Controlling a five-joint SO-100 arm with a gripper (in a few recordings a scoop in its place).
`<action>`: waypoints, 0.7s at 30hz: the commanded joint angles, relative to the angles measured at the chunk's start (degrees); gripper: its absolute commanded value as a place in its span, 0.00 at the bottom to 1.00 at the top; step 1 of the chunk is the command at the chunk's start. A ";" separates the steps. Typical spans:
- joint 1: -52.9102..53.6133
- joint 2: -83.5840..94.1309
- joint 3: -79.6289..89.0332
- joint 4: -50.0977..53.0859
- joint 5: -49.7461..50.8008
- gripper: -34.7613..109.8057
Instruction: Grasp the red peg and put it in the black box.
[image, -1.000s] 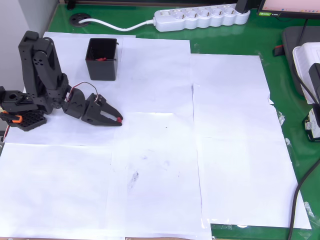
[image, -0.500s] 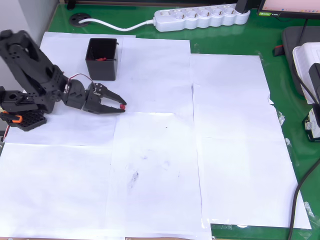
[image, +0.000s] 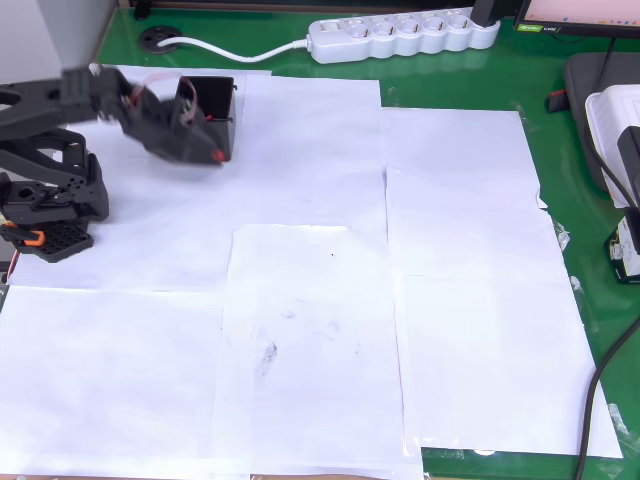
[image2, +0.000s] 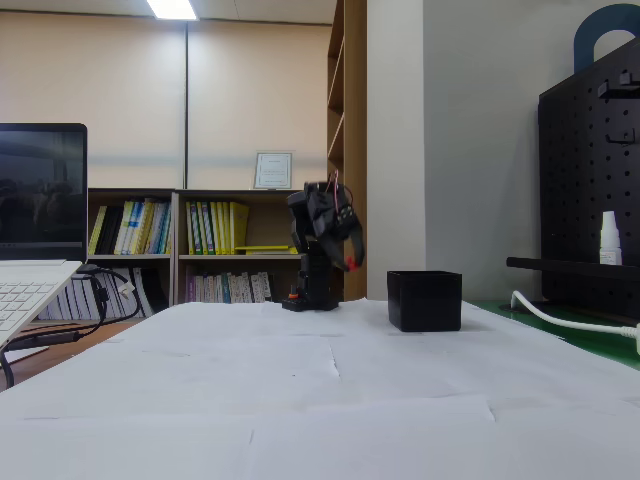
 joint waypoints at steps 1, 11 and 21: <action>-4.75 -2.20 9.32 5.62 2.37 0.24; -17.75 10.28 3.08 -7.91 15.73 0.24; -25.93 24.70 1.23 -18.37 20.92 0.24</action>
